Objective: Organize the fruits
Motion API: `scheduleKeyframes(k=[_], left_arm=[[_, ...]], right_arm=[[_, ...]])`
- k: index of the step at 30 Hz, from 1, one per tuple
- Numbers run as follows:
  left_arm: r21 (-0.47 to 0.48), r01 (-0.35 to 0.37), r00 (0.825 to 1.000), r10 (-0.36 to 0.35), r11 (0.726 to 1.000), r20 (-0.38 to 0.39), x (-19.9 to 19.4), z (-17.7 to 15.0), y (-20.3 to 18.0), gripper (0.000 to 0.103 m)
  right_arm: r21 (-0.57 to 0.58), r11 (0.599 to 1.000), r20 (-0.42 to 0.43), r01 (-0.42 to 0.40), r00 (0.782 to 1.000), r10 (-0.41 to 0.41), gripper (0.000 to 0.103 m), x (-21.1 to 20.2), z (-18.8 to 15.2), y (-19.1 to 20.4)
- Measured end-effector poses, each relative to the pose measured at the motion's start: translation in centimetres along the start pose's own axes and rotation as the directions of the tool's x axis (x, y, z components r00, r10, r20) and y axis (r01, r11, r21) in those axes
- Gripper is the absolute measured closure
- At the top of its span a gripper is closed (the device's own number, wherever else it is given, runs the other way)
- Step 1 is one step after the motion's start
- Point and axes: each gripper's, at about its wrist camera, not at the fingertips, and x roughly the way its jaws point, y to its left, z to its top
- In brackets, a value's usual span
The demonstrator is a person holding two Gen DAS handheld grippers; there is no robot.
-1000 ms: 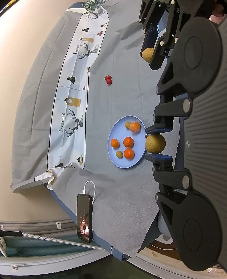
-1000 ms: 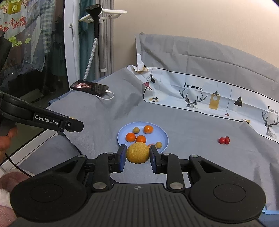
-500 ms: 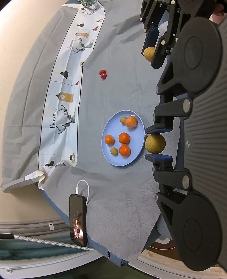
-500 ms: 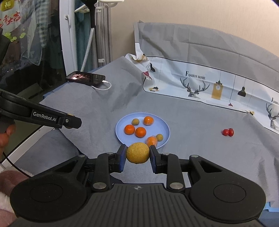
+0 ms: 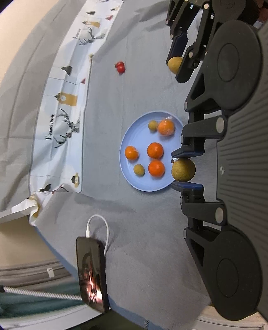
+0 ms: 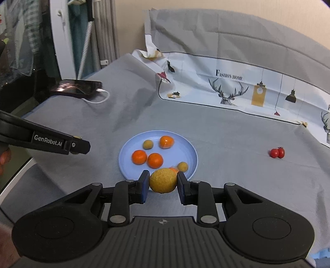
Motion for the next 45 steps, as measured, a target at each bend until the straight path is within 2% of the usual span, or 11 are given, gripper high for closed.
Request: scheduleKeyframes(k=[12, 20, 22, 23, 24, 25, 26, 28, 36, 40, 45], left_arm=[[0.048, -0.005, 0.993, 0.01, 0.999, -0.114, 11.3, 3.5, -1.2, 0.077], [0.07, -0.029, 0.988, 0.039, 0.997, -0.148, 15.8, 5.0, -1.6, 0.077], [0.072, -0.027, 0.989, 0.037, 0.997, -0.145, 16.2, 5.3, -1.6, 0.074], [0.069, -0.027, 0.99, 0.037, 0.997, -0.137, 16.1, 5.5, -1.7, 0.055], [0.065, -0.035, 0.991, 0.043, 0.997, -0.125, 15.9, 5.7, -1.7, 0.024], [0.06, -0.049, 0.993, 0.055, 0.997, -0.106, 15.4, 5.7, -1.7, 0.01], [0.059, -0.062, 0.994, 0.067, 0.996, -0.084, 14.9, 5.7, -1.7, 0.001], [0.07, -0.071, 0.995, 0.075, 0.995, -0.058, 13.8, 5.7, -2.0, 0.0], [0.09, -0.068, 0.99, 0.079, 0.994, -0.12, 8.3, 3.5, -2.6, 0.0], [0.09, -0.067, 0.99, 0.078, 0.994, -0.12, 4.3, 1.8, -2.6, 0.0], [0.035, -0.066, 0.996, 0.068, 0.997, -0.065, -0.9, 0.1, -2.0, 0.0]], right_arm=[[0.001, 1.0, -0.089, 0.002, 0.996, -0.002, 0.073, 10.4, 1.4, -2.8], [-0.02, 1.0, -0.124, -0.016, 0.992, 0.013, 0.073, 15.5, 2.0, -3.6], [-0.02, 0.999, -0.13, -0.034, 0.991, 0.031, 0.073, 16.3, 2.2, -3.7], [-0.016, 0.999, -0.129, -0.036, 0.991, 0.033, 0.071, 16.5, 2.3, -3.9], [-0.01, 1.0, -0.125, -0.027, 0.992, 0.026, 0.062, 16.5, 2.5, -4.0], [-0.001, 1.0, -0.119, -0.018, 0.993, 0.017, 0.049, 16.3, 2.5, -4.1], [0.005, 1.0, -0.117, -0.011, 0.993, 0.012, 0.042, 16.0, 2.6, -4.3], [0.019, 1.0, -0.11, 0.002, 0.994, 0.0, 0.027, 14.9, 2.4, -4.5], [0.093, 0.996, -0.134, 0.004, 0.991, 0.009, 0.007, 7.9, 0.8, -3.5], [0.173, 0.985, -0.137, -0.019, 0.99, 0.044, 0.003, 3.8, -0.1, -2.8], [0.197, 0.98, -0.105, -0.028, 0.993, 0.049, 0.001, -0.6, -0.1, -2.2]])
